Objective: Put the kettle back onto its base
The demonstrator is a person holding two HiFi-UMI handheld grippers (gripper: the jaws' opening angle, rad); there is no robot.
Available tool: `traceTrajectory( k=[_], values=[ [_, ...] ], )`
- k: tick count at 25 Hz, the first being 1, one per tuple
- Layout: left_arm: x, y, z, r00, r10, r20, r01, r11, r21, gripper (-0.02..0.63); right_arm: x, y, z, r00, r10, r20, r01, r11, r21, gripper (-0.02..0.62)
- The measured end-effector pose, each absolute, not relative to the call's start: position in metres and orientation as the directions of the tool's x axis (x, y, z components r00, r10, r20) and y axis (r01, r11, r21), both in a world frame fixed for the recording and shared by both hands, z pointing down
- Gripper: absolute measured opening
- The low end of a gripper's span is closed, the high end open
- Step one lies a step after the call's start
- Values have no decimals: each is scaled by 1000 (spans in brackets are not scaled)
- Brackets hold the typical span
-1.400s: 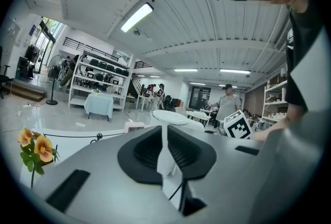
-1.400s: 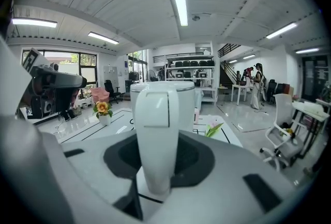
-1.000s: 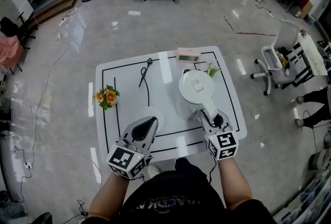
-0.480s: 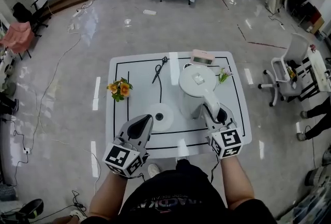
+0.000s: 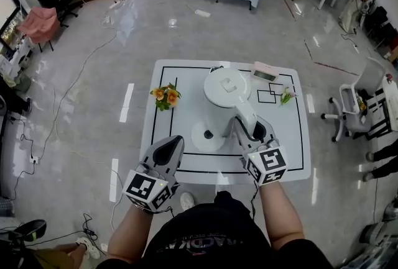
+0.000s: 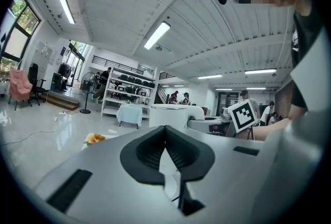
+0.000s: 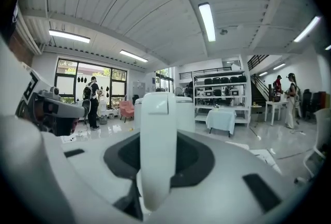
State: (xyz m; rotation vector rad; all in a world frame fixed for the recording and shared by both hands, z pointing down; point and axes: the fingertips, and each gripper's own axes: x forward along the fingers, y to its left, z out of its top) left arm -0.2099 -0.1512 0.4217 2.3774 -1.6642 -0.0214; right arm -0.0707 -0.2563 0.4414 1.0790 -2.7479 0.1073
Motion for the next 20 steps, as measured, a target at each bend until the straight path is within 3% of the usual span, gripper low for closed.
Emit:
traceTrajectory(
  k=[20],
  values=[
    [-243, -106, 432, 317, -935, 156, -938, -285, 199, 5, -124, -222, 473, -752, -619, 224, -639, 769, -19, 111]
  ],
)
